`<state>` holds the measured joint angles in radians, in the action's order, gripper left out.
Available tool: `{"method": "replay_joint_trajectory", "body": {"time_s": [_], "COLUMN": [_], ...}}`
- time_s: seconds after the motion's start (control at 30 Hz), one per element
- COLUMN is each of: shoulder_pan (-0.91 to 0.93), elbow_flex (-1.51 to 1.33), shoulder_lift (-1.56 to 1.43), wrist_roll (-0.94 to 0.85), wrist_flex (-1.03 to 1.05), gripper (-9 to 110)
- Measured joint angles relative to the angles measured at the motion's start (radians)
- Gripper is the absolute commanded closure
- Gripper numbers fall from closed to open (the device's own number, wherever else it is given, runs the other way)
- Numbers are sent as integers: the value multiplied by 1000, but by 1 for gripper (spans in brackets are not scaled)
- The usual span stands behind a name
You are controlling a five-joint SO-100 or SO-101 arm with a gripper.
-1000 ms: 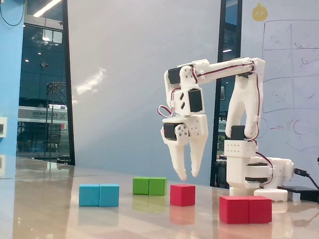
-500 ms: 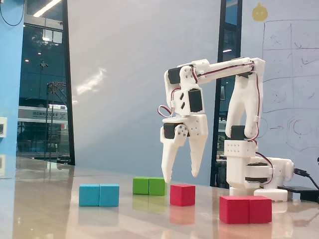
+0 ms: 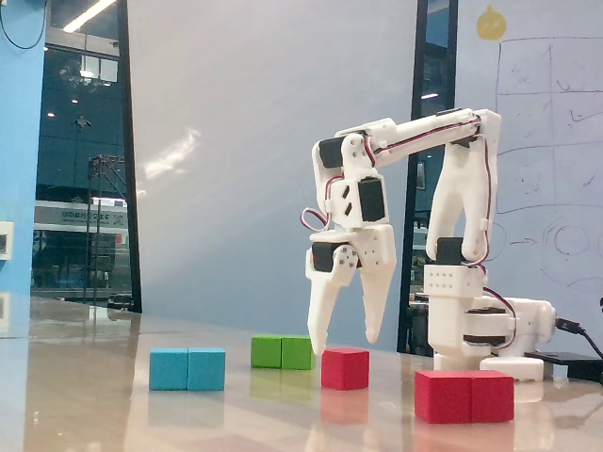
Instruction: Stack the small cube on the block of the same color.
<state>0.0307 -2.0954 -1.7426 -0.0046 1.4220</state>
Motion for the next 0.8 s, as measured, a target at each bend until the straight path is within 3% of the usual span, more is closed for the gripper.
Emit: {"method": "replay_joint_trajectory", "body": {"time_s": [0.8], "shoulder_pan": [2], "elbow_flex": [-94], "shoulder_lift": [0], "wrist_roll": [0], "wrist_flex": [-121], "gripper": [74]}}
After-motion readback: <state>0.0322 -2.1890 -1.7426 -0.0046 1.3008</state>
